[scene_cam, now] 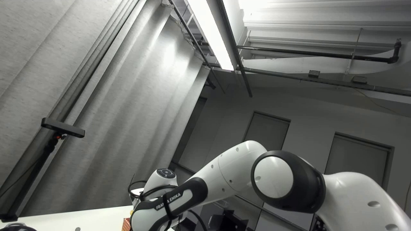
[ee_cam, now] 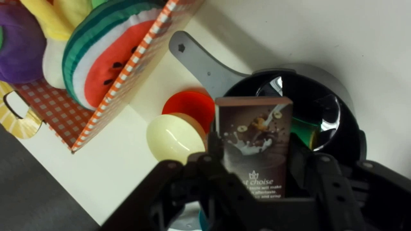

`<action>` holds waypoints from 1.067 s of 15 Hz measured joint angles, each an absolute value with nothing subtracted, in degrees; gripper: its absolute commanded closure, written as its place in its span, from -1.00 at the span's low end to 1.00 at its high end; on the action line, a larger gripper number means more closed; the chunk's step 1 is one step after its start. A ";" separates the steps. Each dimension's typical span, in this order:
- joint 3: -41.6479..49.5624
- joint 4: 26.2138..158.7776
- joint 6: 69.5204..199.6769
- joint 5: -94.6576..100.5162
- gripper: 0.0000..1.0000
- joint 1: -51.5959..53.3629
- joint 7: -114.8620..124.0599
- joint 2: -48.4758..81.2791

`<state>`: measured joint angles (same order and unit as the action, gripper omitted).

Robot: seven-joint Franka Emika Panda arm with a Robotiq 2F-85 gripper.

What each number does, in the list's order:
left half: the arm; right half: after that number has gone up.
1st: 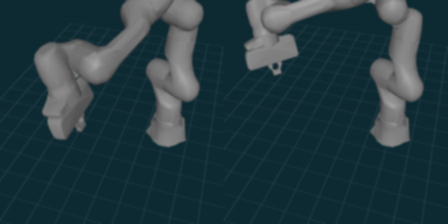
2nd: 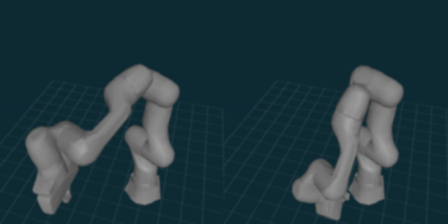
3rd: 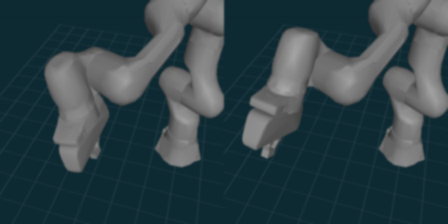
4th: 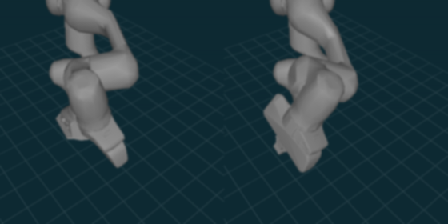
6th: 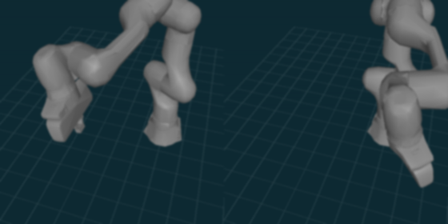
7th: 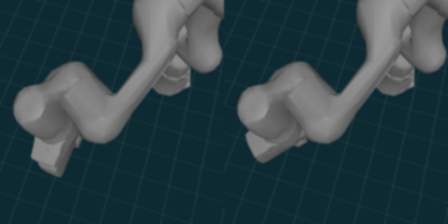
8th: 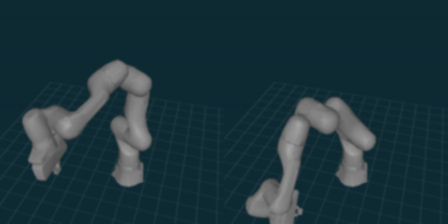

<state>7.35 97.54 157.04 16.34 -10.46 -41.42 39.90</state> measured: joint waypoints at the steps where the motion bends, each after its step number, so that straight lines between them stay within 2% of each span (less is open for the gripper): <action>1: 7.34 97.67 156.49 16.34 0.44 -10.47 -41.25 39.90; 2: 7.34 97.73 155.88 16.34 0.36 -10.47 -41.08 39.91; 3: 7.29 97.75 155.20 16.34 -0.05 -10.47 -40.91 39.92; 4: 7.17 97.77 154.56 16.34 -0.56 -10.47 -40.77 39.93; 5: 7.03 97.77 153.81 16.34 -0.57 -10.48 -40.67 39.93; 8: 6.49 97.78 151.83 16.34 -0.98 -10.51 -40.61 39.93; 16: 5.52 97.78 150.61 16.33 -1.00 -10.52 -40.29 39.87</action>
